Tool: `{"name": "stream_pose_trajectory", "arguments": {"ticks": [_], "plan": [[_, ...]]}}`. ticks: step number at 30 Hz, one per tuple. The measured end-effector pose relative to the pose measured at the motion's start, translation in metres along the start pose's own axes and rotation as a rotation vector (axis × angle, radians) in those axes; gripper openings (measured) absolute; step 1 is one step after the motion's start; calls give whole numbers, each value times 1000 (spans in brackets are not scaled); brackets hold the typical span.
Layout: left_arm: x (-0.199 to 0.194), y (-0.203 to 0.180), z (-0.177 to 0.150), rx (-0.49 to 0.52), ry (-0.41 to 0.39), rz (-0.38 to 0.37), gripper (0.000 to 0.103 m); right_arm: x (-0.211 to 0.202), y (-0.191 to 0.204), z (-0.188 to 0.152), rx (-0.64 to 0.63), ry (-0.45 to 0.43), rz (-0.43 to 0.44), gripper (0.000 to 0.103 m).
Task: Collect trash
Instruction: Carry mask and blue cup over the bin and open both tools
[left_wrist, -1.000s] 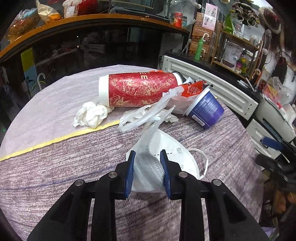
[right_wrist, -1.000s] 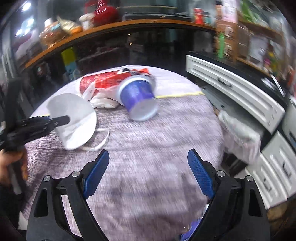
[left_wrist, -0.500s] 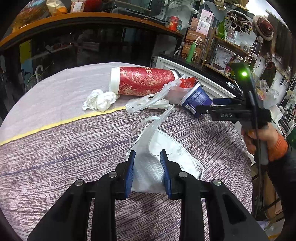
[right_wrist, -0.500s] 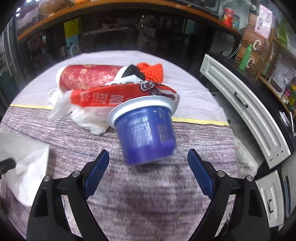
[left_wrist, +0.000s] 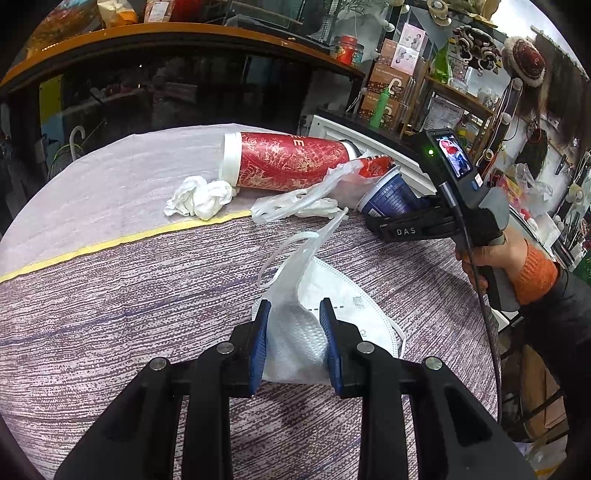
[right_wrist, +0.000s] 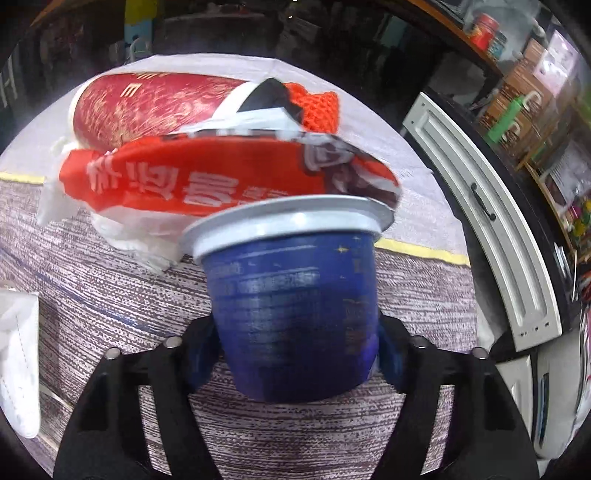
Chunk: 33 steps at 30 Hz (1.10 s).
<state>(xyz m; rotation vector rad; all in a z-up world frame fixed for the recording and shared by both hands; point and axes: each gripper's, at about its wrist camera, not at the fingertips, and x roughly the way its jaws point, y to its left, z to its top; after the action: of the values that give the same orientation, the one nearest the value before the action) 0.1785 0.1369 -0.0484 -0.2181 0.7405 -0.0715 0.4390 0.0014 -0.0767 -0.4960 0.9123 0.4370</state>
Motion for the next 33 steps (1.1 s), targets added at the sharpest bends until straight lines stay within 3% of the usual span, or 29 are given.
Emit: {"name": "stream_pose_trajectory", "arguments": {"ticks": [7, 17, 26, 33], "plan": [[-8, -5, 0, 7, -19, 0, 27, -23, -5, -29, 55, -46, 36, 68], [-20, -34, -8, 41, -34, -33, 27, -81, -7, -106, 128, -135, 90, 68], [-31, -72, -18, 79, -52, -113, 27, -154, -20, -190, 242, -353, 99, 68], [-25, -107, -24, 122, -31, -197, 27, -183, -35, -244, 290, -430, 90, 68]]}}
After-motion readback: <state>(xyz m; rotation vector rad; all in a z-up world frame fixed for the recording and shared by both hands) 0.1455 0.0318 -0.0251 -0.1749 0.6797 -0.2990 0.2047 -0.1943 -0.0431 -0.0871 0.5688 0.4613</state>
